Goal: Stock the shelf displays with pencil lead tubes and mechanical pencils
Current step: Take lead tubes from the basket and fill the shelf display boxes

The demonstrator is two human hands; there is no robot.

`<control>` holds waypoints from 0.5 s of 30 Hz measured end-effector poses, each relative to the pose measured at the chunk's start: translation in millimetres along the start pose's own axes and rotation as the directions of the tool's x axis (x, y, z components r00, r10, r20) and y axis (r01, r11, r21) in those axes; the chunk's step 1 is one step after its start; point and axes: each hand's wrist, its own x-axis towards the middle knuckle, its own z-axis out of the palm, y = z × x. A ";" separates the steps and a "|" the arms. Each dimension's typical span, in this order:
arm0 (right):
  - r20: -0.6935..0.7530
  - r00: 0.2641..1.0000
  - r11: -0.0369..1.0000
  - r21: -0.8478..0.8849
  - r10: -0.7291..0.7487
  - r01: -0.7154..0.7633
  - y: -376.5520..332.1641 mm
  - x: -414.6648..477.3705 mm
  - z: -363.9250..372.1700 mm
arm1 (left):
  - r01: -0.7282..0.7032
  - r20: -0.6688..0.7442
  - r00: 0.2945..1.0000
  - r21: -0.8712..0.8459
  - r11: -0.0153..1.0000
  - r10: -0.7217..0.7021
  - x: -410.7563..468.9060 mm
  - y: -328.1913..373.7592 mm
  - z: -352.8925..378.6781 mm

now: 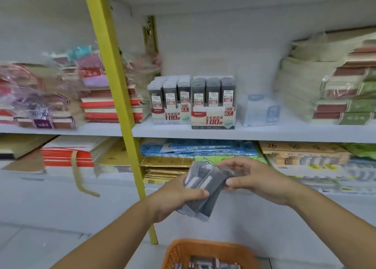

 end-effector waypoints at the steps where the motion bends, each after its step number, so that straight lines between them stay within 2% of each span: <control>1: -0.018 1.000 0.997 0.079 -0.019 0.020 0.0 0.7 -0.2 | 0.000 -0.023 1.000 -0.020 1.000 0.000 0.7 1.1 -3.1; 3: -0.109 0.993 0.983 0.172 -0.047 0.066 0.8 3.9 3.4 | 0.010 -0.073 0.997 -0.090 0.996 -0.016 2.1 -0.2 -6.4; 7: -0.290 0.949 0.983 0.095 -0.122 0.155 -2.2 9.4 10.6 | -0.018 -0.150 0.989 -0.188 0.982 -0.010 6.0 0.0 -7.9; 10: -0.324 0.936 0.984 0.056 -0.140 0.167 -7.0 8.6 10.0 | -0.068 -0.190 0.982 -0.292 0.954 0.011 6.0 2.3 -10.6; 15: -0.261 0.955 0.989 0.006 -0.143 0.150 -6.2 13.2 19.5 | -0.137 -0.232 0.972 -0.406 0.903 0.043 4.5 1.8 -12.0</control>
